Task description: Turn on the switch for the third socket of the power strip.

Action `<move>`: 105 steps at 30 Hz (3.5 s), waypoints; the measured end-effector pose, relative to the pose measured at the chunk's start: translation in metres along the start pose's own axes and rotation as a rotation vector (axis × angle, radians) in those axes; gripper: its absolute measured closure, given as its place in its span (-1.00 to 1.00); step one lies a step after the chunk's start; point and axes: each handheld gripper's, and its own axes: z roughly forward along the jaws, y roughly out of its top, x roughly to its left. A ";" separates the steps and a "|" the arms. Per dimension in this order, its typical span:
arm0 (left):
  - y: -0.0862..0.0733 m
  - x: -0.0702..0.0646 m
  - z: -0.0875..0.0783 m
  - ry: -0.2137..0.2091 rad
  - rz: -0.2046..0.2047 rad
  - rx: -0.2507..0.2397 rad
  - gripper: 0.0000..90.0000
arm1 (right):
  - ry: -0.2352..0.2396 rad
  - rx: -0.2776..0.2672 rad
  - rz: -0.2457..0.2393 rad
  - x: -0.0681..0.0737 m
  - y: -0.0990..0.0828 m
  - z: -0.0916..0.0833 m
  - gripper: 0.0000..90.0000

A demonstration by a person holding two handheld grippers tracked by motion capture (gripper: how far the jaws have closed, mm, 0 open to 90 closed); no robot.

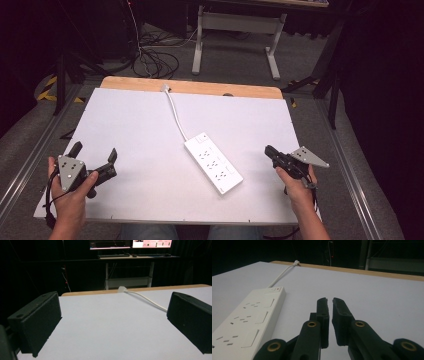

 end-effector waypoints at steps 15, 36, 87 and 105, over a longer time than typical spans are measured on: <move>0.000 -0.001 0.000 -0.006 -0.003 0.002 -1.00 | 0.011 -0.004 -0.036 0.002 0.001 0.000 0.99; -0.001 -0.002 0.001 -0.016 -0.003 0.005 -0.99 | 0.067 0.014 -0.058 0.009 0.000 0.004 1.00; -0.002 -0.003 0.002 -0.028 0.003 0.021 -0.99 | 0.173 0.064 -0.123 0.029 -0.001 0.021 1.00; -0.002 -0.004 0.003 -0.035 0.006 0.025 -0.98 | 0.205 0.086 -0.135 0.033 -0.002 0.024 1.00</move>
